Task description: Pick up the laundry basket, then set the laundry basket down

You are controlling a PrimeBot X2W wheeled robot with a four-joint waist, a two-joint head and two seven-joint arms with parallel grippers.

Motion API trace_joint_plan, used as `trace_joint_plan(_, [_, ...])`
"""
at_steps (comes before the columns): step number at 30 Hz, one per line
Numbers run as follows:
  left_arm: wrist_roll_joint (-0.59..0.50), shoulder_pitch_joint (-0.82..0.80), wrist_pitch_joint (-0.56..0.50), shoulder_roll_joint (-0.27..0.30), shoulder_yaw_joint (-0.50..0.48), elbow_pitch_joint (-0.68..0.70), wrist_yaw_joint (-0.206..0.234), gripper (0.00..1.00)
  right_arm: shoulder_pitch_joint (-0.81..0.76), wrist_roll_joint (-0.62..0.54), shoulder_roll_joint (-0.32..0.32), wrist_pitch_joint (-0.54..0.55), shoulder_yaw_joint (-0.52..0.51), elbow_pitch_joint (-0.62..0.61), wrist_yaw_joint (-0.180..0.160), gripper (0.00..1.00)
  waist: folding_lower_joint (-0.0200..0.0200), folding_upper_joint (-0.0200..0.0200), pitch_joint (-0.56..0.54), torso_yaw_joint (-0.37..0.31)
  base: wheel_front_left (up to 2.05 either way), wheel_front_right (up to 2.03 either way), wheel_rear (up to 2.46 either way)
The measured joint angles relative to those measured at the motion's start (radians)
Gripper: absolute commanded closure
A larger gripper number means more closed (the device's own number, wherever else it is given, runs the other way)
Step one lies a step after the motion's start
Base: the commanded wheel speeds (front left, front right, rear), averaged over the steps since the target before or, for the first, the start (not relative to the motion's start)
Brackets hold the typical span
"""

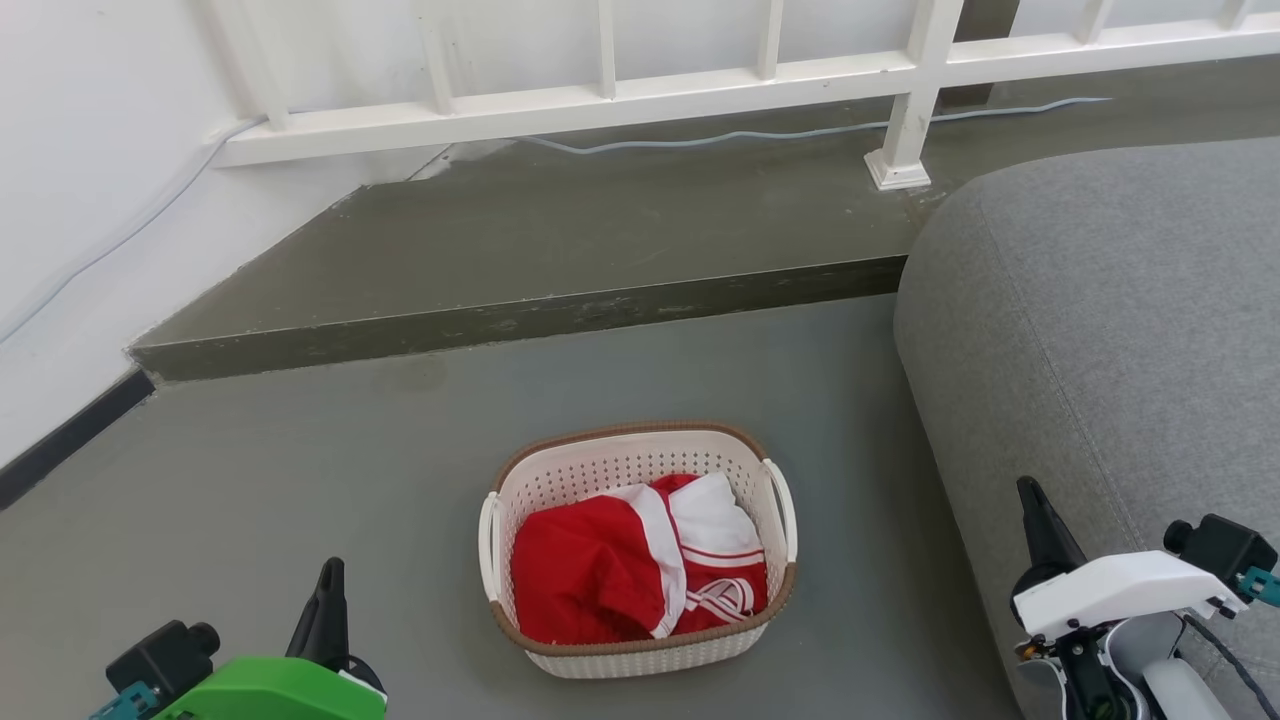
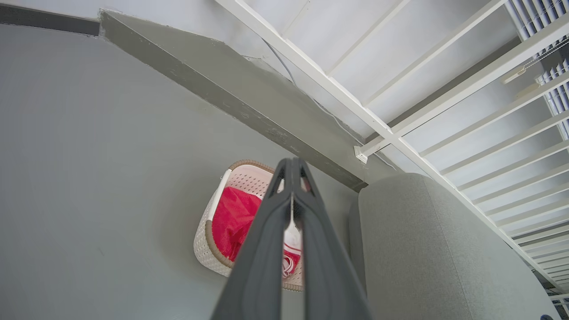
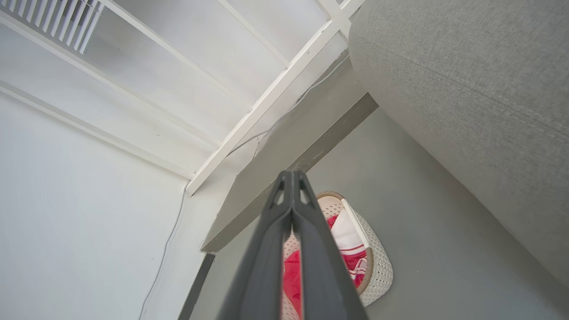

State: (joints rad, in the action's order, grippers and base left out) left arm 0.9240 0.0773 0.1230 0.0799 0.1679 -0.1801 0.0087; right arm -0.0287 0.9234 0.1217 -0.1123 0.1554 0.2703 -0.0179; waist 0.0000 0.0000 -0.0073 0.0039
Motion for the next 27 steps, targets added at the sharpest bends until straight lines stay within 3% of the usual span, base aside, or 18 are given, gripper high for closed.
trace_joint_plan(27, [0.322, -0.049, -0.074, 0.001, -0.073, -0.033, -0.050, 1.00, 0.030, 0.314, -0.023, 0.080, -0.106, 0.000, 0.054, 1.00, 0.0000, 0.0000, 0.005, -0.002, 0.00, 0.00, 0.00])
